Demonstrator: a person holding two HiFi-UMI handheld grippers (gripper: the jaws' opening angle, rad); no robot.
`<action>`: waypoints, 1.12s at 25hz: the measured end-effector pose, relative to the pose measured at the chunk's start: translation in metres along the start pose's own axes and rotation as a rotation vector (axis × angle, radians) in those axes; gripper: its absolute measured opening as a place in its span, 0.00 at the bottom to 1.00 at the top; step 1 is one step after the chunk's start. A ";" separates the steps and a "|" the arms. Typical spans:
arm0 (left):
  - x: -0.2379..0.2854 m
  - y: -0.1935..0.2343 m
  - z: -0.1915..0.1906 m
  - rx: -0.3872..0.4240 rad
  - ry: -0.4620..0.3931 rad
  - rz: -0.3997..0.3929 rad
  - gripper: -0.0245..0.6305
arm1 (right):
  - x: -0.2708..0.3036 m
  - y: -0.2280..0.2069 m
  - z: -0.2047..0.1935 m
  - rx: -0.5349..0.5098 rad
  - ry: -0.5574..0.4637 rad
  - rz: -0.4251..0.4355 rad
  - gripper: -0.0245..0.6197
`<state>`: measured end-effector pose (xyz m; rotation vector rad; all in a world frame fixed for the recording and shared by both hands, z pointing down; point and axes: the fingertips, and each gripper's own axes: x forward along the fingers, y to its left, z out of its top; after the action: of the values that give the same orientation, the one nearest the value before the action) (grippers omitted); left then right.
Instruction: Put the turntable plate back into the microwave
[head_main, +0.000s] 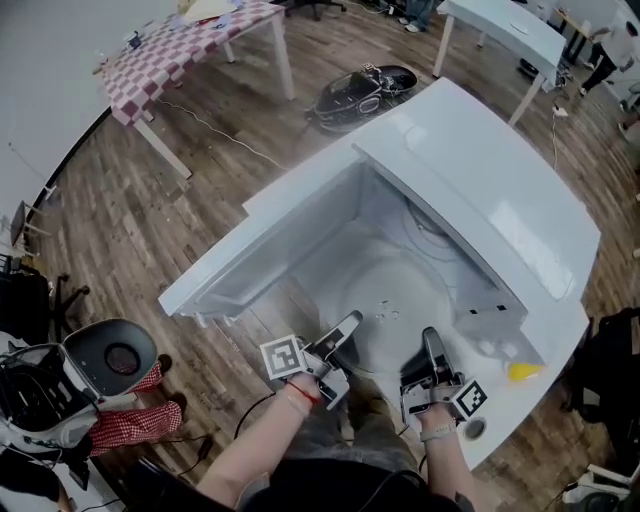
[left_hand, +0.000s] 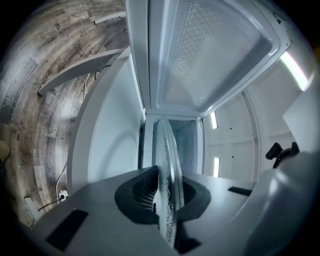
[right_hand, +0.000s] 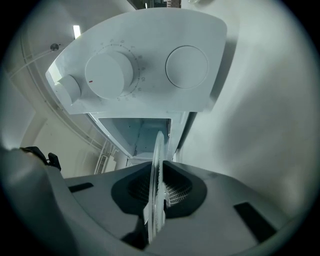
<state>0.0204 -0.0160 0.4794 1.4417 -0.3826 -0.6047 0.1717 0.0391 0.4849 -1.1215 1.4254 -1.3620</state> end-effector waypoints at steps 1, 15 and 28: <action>0.001 0.000 0.002 -0.008 0.005 0.002 0.08 | 0.001 0.000 0.000 0.001 -0.007 -0.001 0.10; 0.031 0.004 0.011 -0.015 0.079 0.005 0.08 | 0.009 -0.006 0.016 0.026 -0.159 0.002 0.10; 0.046 0.010 0.019 -0.046 0.040 0.000 0.08 | 0.024 -0.011 0.030 0.034 -0.182 -0.029 0.10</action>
<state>0.0467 -0.0585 0.4862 1.4073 -0.3353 -0.5807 0.1956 0.0084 0.4945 -1.2158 1.2555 -1.2646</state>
